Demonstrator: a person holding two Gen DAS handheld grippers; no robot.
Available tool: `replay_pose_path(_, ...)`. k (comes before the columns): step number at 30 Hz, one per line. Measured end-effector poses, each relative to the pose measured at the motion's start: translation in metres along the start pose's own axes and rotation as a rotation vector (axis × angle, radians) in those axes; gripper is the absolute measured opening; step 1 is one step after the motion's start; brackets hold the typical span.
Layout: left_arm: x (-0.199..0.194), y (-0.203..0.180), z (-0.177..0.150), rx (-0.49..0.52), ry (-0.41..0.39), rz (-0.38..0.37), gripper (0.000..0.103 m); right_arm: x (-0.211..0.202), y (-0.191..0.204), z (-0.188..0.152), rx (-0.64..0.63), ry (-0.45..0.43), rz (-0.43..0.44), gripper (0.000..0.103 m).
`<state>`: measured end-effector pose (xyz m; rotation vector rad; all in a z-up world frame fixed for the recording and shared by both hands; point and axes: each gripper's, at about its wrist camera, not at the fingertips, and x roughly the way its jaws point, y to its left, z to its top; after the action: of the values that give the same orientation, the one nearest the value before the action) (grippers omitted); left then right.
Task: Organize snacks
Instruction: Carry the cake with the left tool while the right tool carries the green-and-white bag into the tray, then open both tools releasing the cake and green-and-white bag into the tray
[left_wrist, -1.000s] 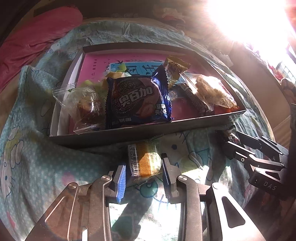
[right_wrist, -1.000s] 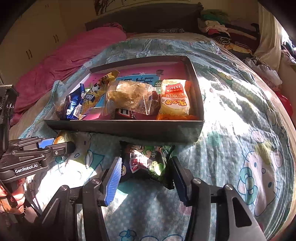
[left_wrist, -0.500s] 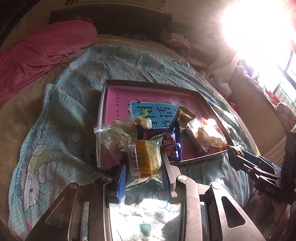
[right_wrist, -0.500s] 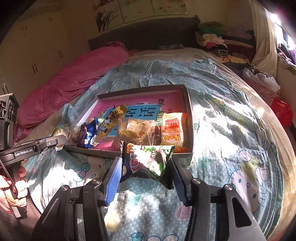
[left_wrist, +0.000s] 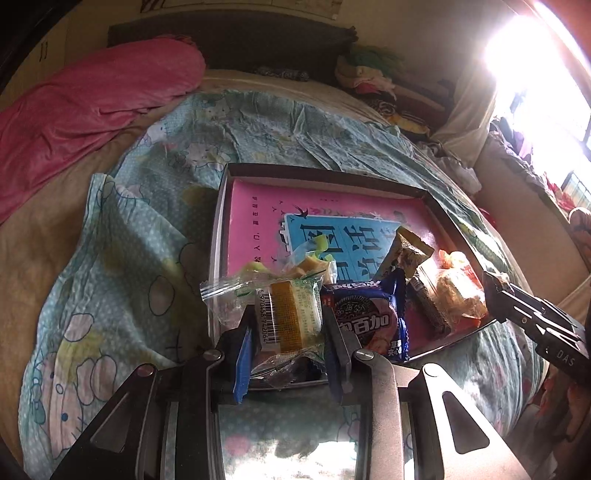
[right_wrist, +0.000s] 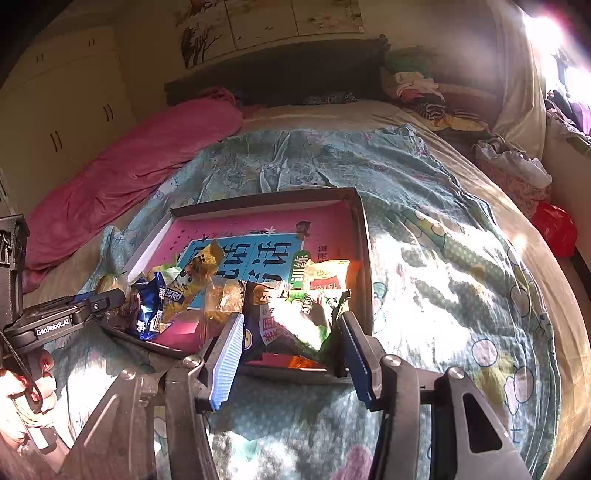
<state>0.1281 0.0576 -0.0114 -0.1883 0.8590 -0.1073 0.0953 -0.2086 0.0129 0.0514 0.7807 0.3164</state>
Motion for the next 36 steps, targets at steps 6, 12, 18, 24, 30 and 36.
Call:
replay_pose_path(6, 0.004, -0.003, 0.002, 0.024, -0.005, 0.017, 0.034, 0.012, -0.001, 0.006, 0.003, 0.004, -0.002, 0.053)
replay_pose_path(12, 0.007, -0.005, 0.003, 0.039, -0.007, 0.022, 0.034, 0.024, -0.006, 0.011, 0.024, 0.01, -0.005, 0.053)
replay_pose_path(18, 0.009, -0.007, 0.003, 0.05, -0.011, 0.025, 0.034, 0.031, -0.007, 0.01, 0.032, 0.018, -0.005, 0.055)
replay_pose_path(24, 0.009, -0.006, 0.004, 0.045, -0.013, 0.015, 0.035, 0.027, -0.01, 0.008, 0.046, 0.007, -0.008, 0.059)
replay_pose_path(30, 0.01, -0.005, 0.004, 0.042, -0.012, 0.019, 0.042, 0.017, -0.014, 0.006, 0.062, -0.02, -0.005, 0.063)
replay_pose_path(36, 0.006, -0.003, 0.006, 0.038, -0.027, 0.012, 0.059, 0.002, -0.015, 0.006, 0.071, -0.049, -0.007, 0.067)
